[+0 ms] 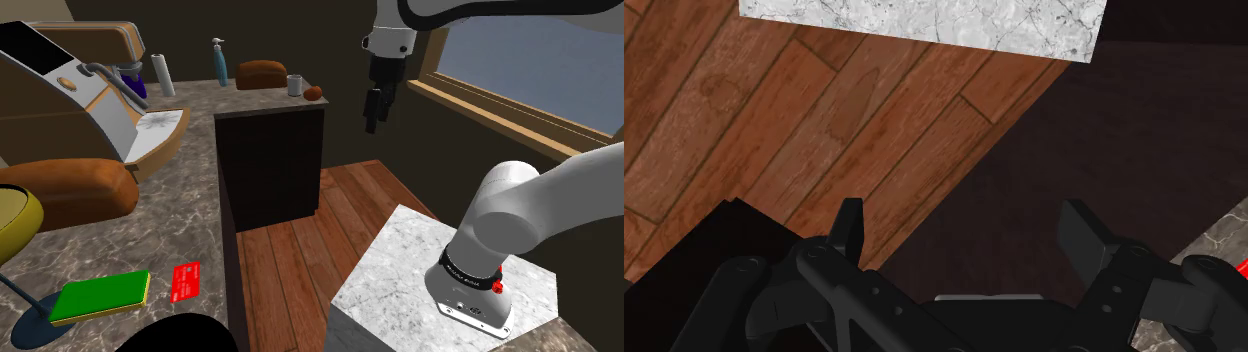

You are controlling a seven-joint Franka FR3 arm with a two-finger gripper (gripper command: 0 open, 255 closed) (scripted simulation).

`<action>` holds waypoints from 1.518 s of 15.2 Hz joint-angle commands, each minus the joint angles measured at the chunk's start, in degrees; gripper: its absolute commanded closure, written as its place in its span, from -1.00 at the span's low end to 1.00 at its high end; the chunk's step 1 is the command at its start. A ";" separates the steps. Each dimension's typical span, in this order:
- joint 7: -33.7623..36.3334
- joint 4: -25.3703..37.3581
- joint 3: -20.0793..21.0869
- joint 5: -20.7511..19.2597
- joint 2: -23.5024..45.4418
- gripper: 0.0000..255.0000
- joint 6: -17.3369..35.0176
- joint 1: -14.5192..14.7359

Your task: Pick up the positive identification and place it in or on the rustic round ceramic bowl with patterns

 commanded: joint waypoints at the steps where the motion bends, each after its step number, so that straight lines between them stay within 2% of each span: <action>1: 0.00 0.00 0.00 0.00 0.00 -1.00 0.00 0.00; 12: 21.24 3.06 12.65 10.91 12.47 -1.00 3.06 3.09; 18: 32.20 8.26 18.45 15.21 22.80 -1.00 5.87 4.38; 23: 41.19 14.34 22.41 17.20 32.84 -1.00 8.37 5.50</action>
